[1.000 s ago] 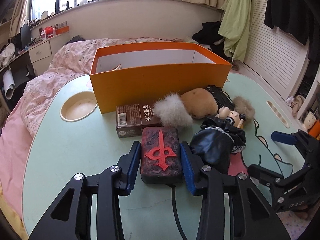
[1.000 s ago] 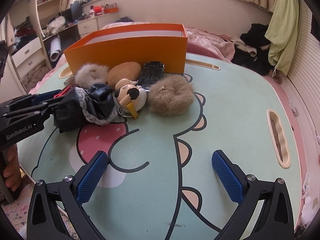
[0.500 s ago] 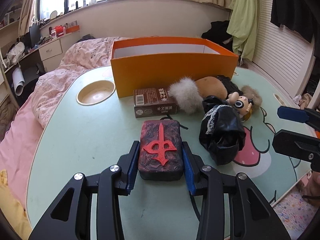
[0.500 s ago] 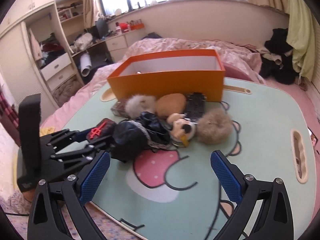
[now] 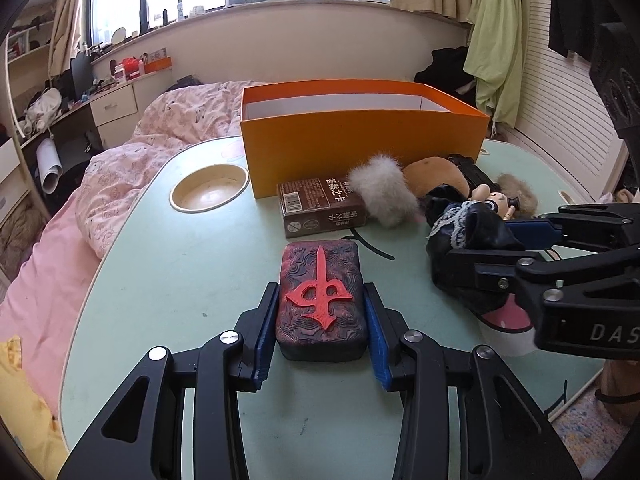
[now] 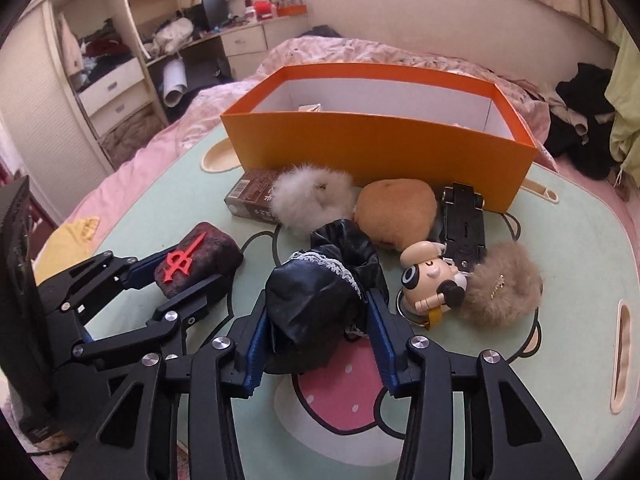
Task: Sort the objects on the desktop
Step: 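Grasp the black lace item with the right gripper while the left lifts the case, then lower the case and lace item into the orange box, open both grippers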
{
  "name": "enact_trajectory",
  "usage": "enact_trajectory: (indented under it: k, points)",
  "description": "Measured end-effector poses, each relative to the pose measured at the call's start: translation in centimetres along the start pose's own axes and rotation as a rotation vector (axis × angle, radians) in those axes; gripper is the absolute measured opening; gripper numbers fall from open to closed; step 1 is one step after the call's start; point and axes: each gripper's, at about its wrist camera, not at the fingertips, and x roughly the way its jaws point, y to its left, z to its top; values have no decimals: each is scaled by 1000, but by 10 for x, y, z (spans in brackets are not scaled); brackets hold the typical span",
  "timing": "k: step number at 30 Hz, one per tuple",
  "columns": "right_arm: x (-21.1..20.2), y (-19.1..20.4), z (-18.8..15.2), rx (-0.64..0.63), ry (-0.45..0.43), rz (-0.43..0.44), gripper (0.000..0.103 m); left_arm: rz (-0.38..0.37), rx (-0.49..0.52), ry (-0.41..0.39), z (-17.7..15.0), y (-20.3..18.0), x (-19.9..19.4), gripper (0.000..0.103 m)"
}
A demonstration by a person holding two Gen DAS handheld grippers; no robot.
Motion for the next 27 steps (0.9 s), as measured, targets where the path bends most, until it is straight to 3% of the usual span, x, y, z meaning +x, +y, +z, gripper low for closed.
enact_trajectory:
  k: [5,9,12,17,23,27]
  points:
    - [-30,-8,-12,32,-72,62,43,-31,16,8,3,-3,-3,41]
    - [-48,-10,-6,39,-111,63,43,-56,18,-38,18,-5,-18,41]
    - [-57,-15,13,40,-137,53,43,-100,-3,-76,41,-2,-30,41]
    - [-51,-29,62,66,-155,14,43,-73,-10,-140,96,4,-27,41]
    - [-9,-58,116,129,-82,-27,44,-82,-24,-50,151,16,31,41]
    - [17,-74,136,168,-58,-111,53,-86,-47,72,165,22,75,41]
